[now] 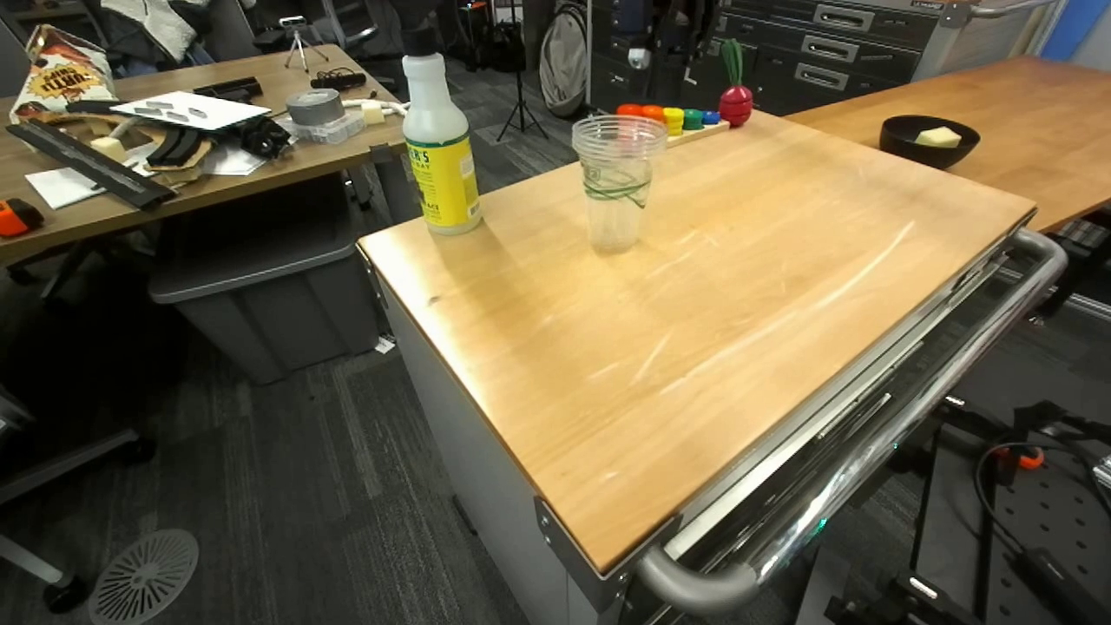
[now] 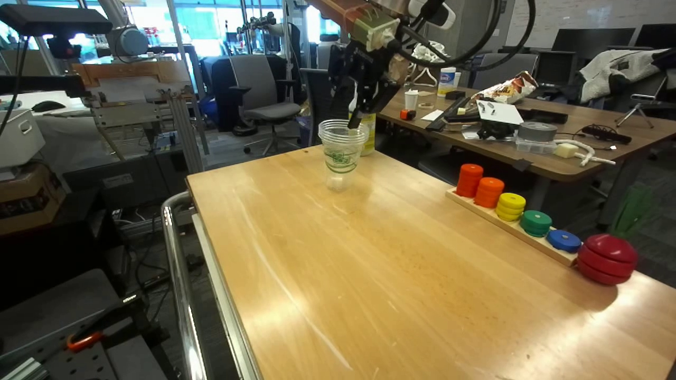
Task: Stack the clear cups together
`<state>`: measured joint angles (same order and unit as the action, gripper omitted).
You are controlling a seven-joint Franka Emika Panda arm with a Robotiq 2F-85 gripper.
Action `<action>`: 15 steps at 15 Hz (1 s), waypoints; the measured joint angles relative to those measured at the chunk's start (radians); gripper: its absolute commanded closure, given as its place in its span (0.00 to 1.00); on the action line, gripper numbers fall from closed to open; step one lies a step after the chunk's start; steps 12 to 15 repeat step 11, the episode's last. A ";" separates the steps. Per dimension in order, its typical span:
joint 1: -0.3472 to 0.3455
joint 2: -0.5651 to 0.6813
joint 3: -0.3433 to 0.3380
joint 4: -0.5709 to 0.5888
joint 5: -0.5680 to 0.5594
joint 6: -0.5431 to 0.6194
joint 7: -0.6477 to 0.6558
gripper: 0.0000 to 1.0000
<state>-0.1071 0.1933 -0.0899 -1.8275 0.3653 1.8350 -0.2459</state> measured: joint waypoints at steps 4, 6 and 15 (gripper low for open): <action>0.001 -0.014 0.002 0.000 -0.109 0.013 0.026 0.00; 0.000 -0.039 -0.006 -0.002 -0.224 0.011 0.075 0.00; 0.000 -0.124 -0.026 -0.029 -0.385 -0.006 0.147 0.00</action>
